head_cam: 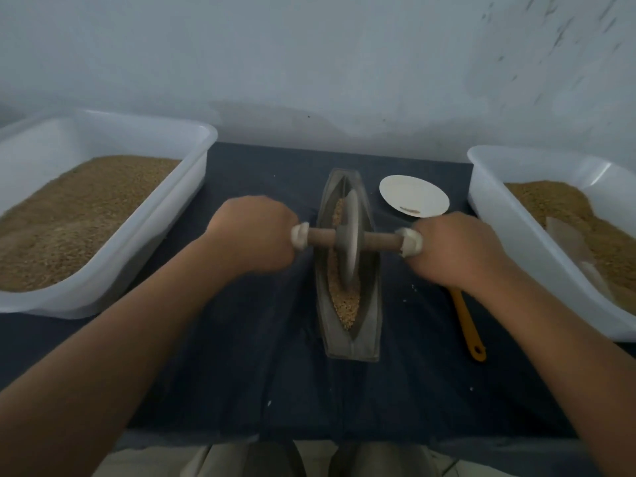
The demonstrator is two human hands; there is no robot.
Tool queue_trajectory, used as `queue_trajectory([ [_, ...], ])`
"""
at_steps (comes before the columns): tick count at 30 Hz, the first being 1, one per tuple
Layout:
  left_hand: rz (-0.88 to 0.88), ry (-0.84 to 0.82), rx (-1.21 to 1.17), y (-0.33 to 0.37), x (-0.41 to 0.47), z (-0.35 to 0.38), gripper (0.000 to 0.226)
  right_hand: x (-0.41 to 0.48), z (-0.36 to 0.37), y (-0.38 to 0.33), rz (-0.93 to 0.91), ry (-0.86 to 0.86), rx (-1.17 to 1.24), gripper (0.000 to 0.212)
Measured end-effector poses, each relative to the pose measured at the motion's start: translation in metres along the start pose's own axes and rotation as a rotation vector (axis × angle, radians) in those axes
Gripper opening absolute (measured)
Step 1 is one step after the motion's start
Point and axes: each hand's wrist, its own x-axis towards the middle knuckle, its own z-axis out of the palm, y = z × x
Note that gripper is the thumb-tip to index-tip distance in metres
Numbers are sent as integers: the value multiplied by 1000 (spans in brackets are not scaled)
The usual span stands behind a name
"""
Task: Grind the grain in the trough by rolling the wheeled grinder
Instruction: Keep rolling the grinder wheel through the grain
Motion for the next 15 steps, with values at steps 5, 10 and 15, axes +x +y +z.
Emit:
queue_trajectory([
  [5,49,168,129,2,-24,5,30,-22,2,5,-8,-49,23,46],
  [10,-128,73,1,-1,44,0,28,36,20,-2,50,200,-17,38],
  [15,-140,58,-41,1,41,1,28,37,0,-9,-15,202,3,37],
])
